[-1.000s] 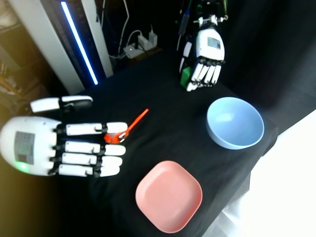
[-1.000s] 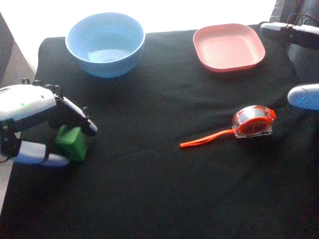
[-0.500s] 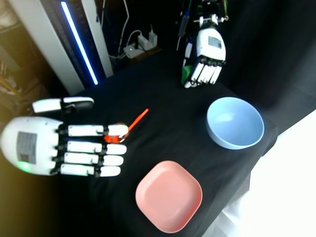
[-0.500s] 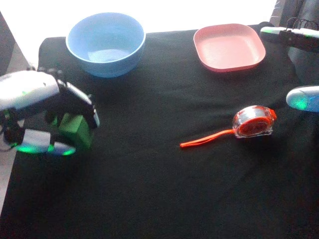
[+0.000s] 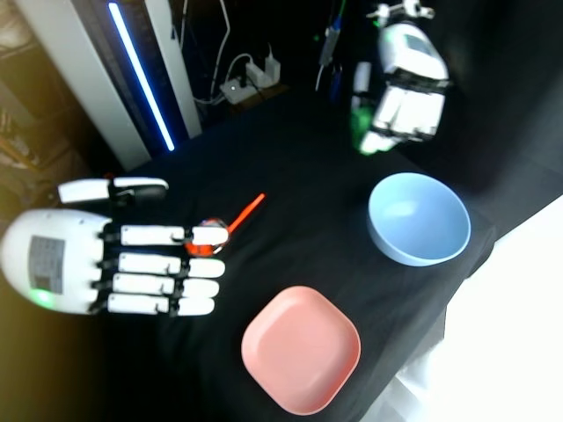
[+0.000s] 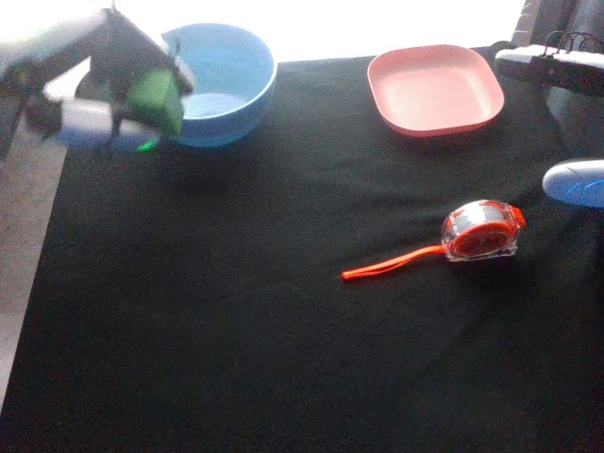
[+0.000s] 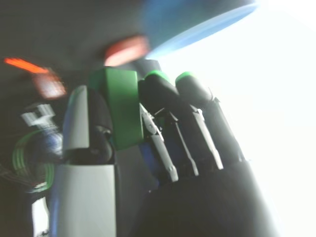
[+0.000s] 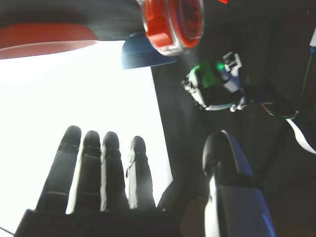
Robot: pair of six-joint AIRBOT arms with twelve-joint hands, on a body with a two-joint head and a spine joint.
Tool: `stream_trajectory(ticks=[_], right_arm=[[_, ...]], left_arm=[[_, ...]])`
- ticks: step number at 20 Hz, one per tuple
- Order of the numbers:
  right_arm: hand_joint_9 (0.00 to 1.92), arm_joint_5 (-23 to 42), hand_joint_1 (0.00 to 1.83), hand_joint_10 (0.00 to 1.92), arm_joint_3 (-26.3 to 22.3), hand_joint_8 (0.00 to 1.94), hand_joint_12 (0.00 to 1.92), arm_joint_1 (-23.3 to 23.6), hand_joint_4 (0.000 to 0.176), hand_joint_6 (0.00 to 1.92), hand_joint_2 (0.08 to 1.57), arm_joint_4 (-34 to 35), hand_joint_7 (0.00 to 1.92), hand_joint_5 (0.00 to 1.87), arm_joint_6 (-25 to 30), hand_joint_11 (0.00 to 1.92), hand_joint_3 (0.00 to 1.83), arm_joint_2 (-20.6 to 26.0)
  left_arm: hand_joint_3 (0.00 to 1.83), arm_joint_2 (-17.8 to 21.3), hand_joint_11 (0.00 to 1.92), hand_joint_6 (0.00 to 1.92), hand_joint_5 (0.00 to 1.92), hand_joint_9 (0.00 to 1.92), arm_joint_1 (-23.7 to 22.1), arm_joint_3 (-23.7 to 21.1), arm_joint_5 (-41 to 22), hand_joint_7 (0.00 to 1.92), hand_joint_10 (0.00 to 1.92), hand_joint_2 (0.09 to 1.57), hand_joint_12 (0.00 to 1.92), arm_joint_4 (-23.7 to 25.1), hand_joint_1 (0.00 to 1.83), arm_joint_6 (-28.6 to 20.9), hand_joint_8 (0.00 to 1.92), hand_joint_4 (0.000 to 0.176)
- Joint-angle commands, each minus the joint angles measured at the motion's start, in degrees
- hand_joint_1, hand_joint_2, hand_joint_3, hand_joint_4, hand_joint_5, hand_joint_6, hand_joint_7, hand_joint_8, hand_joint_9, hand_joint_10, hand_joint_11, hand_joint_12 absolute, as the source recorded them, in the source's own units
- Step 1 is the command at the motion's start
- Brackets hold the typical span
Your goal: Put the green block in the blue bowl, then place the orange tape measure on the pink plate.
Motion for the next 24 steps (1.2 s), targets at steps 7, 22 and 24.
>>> stream_trajectory(ticks=[7,22,24], right_arm=[[0.02,6.42,0.72,0.00,2.21,0.00,0.08,0.14,0.075,0.00,1.08,1.29,0.11,0.20,1.71,0.03,0.00,-1.41],[0.09,6.43,0.62,0.00,2.97,0.01,0.08,0.15,0.090,0.00,1.13,0.80,0.15,0.19,2.83,0.07,0.00,-1.96],[0.08,6.44,0.63,0.00,2.96,0.00,0.09,0.15,0.099,0.00,1.12,0.81,0.14,0.18,3.18,0.06,0.00,-1.94]], left_arm=[[0.00,-11.53,0.90,0.43,1.13,1.05,-10.80,13.74,10.99,1.03,1.06,1.09,1.44,-4.64,1.28,5.25,1.17,0.000],[0.00,-20.45,0.75,0.00,0.92,0.88,-12.61,22.34,25.21,1.08,1.21,1.05,1.72,2.02,0.99,5.31,0.46,0.000],[0.00,-18.69,0.53,0.00,0.81,0.66,-12.13,20.10,22.84,0.87,1.24,1.07,1.76,2.05,0.91,5.32,0.49,0.000]])
